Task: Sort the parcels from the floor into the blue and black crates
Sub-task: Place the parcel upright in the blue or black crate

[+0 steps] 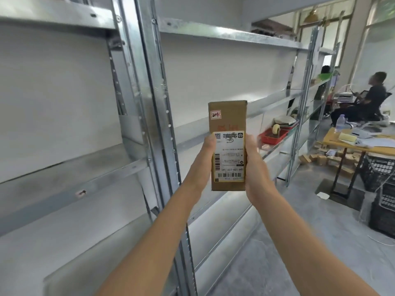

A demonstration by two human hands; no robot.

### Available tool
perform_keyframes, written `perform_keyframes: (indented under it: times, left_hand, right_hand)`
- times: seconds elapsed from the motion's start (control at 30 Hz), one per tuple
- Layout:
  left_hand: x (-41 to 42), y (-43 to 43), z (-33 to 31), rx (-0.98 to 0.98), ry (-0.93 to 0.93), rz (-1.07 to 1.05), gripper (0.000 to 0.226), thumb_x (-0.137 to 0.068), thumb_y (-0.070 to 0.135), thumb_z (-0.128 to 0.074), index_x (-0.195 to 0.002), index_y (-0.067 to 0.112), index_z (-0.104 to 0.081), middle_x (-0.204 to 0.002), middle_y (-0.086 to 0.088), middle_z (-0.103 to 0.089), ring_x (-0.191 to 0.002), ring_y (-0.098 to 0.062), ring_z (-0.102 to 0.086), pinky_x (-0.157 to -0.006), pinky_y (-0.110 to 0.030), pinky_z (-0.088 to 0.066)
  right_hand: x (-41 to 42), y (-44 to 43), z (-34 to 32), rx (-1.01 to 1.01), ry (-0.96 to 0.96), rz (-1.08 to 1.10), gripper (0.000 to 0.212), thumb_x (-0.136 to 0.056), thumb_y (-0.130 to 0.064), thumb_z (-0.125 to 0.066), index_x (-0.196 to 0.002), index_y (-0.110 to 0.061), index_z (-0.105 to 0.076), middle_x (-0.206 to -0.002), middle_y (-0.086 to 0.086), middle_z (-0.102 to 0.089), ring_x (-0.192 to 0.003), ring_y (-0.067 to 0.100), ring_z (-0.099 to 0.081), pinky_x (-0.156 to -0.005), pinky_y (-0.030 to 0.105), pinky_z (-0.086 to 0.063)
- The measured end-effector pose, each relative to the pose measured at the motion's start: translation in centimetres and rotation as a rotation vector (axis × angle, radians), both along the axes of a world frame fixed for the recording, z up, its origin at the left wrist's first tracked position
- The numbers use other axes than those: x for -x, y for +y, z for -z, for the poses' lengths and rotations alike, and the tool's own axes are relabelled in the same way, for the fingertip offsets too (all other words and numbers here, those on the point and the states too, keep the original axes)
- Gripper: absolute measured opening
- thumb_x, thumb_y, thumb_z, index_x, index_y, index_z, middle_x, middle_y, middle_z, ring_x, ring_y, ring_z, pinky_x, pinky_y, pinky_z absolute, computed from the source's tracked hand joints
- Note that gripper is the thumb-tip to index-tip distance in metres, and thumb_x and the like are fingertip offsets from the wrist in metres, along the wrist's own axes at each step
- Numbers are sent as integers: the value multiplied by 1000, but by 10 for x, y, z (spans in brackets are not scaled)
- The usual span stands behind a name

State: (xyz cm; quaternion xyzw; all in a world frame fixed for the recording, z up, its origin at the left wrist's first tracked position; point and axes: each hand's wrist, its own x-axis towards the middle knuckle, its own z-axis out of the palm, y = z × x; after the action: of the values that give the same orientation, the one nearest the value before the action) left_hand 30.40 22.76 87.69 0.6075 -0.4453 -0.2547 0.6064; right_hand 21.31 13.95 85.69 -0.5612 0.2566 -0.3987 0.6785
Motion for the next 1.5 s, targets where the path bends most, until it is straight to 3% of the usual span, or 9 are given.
perform_keyframes:
  times: [0.37,0.5,0.63,0.77,0.9,1.1,1.27,1.4,1.5]
  left_hand:
    - [14,102,-25,56,-6,-410,48,-110,50,-14,-119,36,-59,-80,38,-70,-79,22,-63,-59,1,-45]
    - [27,136,-29,62,-13,-588,44,-110,51,-15,-108,44,-59,-76,39,-68,-76,24,-62,-58,1,-44]
    - [42,176,-28,75,6,-770,42,-109,55,-16,-108,49,-58,-82,39,-69,-80,24,-62,-60,1,-45]
    - [55,223,-22,75,18,-926,44,-109,56,-16,-109,48,-60,-84,37,-71,-83,22,-63,-62,0,-46]
    - [70,277,-14,69,38,-1067,47,-109,56,-17,-111,47,-62,-88,34,-72,-86,21,-64,-68,-7,-49]
    - [92,372,-6,82,56,-1250,46,-110,53,-17,-110,44,-62,-87,31,-73,-85,19,-65,-65,-3,-49]
    - [104,470,12,75,45,-1414,47,-107,59,-18,-128,43,-57,-100,29,-69,-85,22,-62,-85,-20,-44]
    - [117,553,28,42,96,-1503,55,-104,66,-20,-139,40,-54,-115,23,-68,-92,18,-61,-103,-31,-42]
    - [132,607,39,30,124,-1556,52,-104,67,-19,-135,41,-53,-116,22,-68,-89,22,-61,-92,-27,-43]
  right_hand:
    - [-33,72,-23,68,-33,-396,55,-107,-66,-28,-125,-37,-71,-105,-9,-81,-95,12,-78,-85,40,-61]
    - [-44,100,-26,72,-45,-568,56,-107,-67,-29,-128,-36,-71,-107,-9,-80,-97,12,-78,-85,41,-61]
    - [-54,139,-28,57,-48,-768,57,-107,-68,-28,-127,-37,-71,-114,-5,-79,-109,19,-75,-97,54,-59]
    - [-60,187,-23,30,-43,-920,57,-106,-68,-30,-121,-35,-74,-111,-6,-80,-106,20,-76,-97,57,-58]
    - [-63,245,-14,17,-32,-1073,58,-106,-68,-32,-124,-33,-74,-114,-5,-80,-107,18,-76,-101,55,-57]
    - [-63,349,-7,36,-9,-1253,56,-108,-63,-31,-118,-30,-76,-107,-3,-81,-100,18,-78,-95,48,-60]
    - [-64,456,7,70,31,-1387,57,-108,-64,-27,-122,-34,-74,-112,-4,-80,-106,18,-77,-100,51,-57]
    - [-58,542,21,62,67,-1455,55,-109,-63,-28,-115,-35,-75,-102,-8,-82,-95,13,-79,-85,41,-60]
    - [-47,600,32,71,124,-1525,57,-107,-67,-28,-119,-36,-75,-107,-6,-81,-101,20,-78,-93,47,-60]
